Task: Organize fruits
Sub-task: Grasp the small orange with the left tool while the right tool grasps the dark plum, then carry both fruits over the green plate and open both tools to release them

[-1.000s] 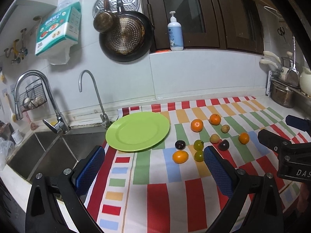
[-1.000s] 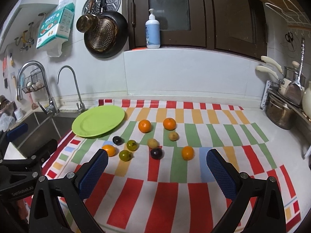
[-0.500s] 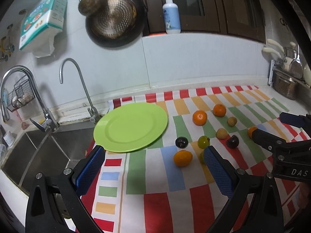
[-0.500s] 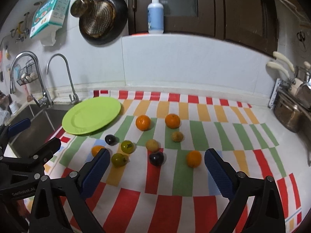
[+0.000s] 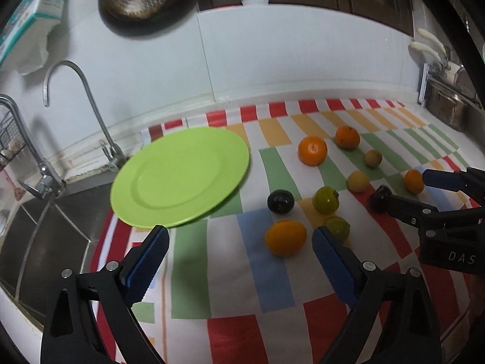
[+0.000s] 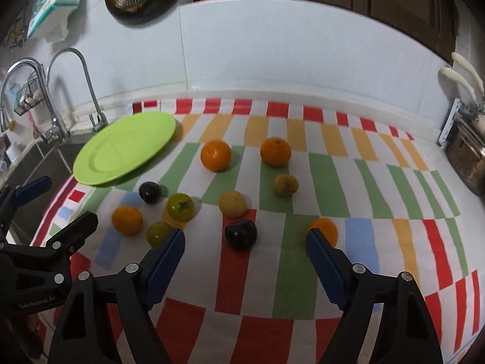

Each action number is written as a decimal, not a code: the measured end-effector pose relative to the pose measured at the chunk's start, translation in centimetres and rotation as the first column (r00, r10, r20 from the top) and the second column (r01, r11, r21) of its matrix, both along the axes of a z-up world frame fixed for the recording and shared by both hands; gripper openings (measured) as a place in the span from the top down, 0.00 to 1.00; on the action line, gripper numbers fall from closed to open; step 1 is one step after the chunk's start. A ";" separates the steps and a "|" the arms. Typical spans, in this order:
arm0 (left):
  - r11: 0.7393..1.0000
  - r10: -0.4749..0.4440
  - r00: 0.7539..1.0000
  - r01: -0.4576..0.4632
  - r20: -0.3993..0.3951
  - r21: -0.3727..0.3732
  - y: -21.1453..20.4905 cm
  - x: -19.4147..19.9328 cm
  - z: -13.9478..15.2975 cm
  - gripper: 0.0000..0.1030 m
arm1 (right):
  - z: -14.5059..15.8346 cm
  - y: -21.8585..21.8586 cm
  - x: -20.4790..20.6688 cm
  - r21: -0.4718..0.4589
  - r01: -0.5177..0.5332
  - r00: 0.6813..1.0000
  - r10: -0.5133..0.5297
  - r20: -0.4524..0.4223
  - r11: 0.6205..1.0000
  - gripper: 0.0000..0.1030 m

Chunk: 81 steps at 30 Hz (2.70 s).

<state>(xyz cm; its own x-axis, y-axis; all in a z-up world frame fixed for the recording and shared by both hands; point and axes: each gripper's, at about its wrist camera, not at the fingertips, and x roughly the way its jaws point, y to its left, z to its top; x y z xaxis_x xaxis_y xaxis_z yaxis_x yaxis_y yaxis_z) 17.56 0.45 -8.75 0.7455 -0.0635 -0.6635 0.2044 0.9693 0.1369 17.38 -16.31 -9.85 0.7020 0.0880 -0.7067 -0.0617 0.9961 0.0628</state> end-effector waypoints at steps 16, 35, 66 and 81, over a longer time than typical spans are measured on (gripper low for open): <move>0.994 -0.105 0.987 0.100 -0.123 -0.045 -1.3 2.1 -2.8 0.41 | -2.6 0.3 2.9 0.010 -0.049 0.994 0.050 -0.100 0.999 0.49; 0.985 -0.143 0.976 0.123 -0.166 -0.123 -1.3 3.0 -3.1 0.66 | -2.8 0.6 3.5 0.014 -0.077 0.991 0.078 -0.108 0.997 0.69; 0.990 0.036 0.999 -0.031 0.036 -0.138 5.2 2.0 4.4 0.66 | 5.7 7.5 3.1 0.029 -0.309 0.943 0.302 0.138 0.951 0.69; 0.992 0.107 0.993 -0.104 0.040 -0.076 9.0 6.7 3.7 0.67 | 6.0 12.7 9.8 0.027 -0.415 0.905 0.410 0.114 0.909 0.69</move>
